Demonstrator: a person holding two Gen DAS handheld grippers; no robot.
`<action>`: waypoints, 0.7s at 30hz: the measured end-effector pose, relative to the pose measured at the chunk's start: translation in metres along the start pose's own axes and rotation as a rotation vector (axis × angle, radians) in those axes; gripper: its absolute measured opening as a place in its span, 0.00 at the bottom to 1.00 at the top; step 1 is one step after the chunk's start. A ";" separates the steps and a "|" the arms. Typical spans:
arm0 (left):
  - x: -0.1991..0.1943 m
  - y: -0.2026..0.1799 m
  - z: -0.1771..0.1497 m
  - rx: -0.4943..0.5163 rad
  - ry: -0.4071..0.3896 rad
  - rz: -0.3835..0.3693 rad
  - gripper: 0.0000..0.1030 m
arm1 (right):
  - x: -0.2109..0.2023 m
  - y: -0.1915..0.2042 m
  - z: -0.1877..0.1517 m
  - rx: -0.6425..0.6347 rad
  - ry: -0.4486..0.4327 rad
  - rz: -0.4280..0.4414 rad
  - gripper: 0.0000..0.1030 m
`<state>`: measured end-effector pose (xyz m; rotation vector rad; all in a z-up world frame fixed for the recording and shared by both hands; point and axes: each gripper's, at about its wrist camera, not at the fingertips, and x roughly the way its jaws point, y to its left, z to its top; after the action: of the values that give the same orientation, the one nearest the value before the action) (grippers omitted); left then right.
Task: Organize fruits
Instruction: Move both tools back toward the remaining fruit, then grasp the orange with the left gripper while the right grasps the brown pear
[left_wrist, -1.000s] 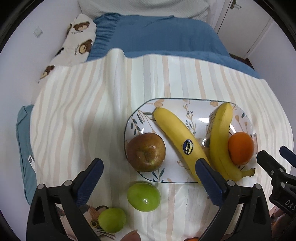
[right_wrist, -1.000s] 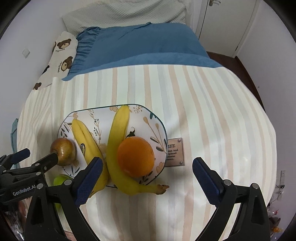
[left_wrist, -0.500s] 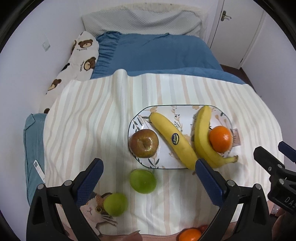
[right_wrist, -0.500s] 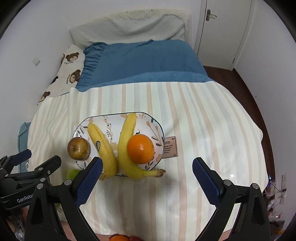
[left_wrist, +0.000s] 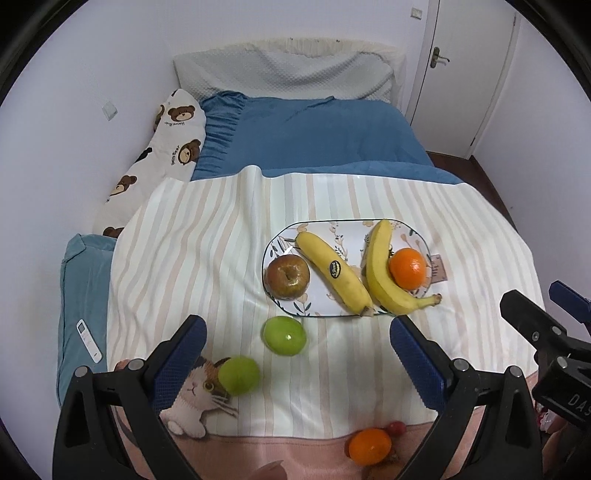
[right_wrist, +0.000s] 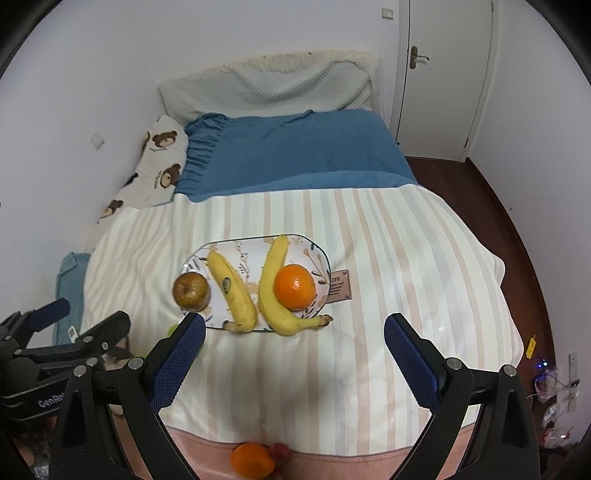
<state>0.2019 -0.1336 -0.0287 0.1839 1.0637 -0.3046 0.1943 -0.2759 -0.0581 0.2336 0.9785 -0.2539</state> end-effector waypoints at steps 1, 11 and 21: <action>-0.004 0.000 -0.002 0.000 -0.004 0.000 0.99 | -0.007 0.000 -0.001 0.001 -0.008 0.007 0.97; -0.022 -0.003 -0.041 0.001 0.013 -0.002 0.99 | -0.044 -0.001 -0.032 0.035 -0.012 0.070 0.97; 0.024 -0.001 -0.110 0.077 0.219 0.052 0.99 | 0.029 -0.013 -0.125 0.119 0.452 0.245 0.97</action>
<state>0.1212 -0.1062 -0.1024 0.3190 1.2623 -0.2829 0.1072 -0.2525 -0.1507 0.5314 1.3691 -0.0317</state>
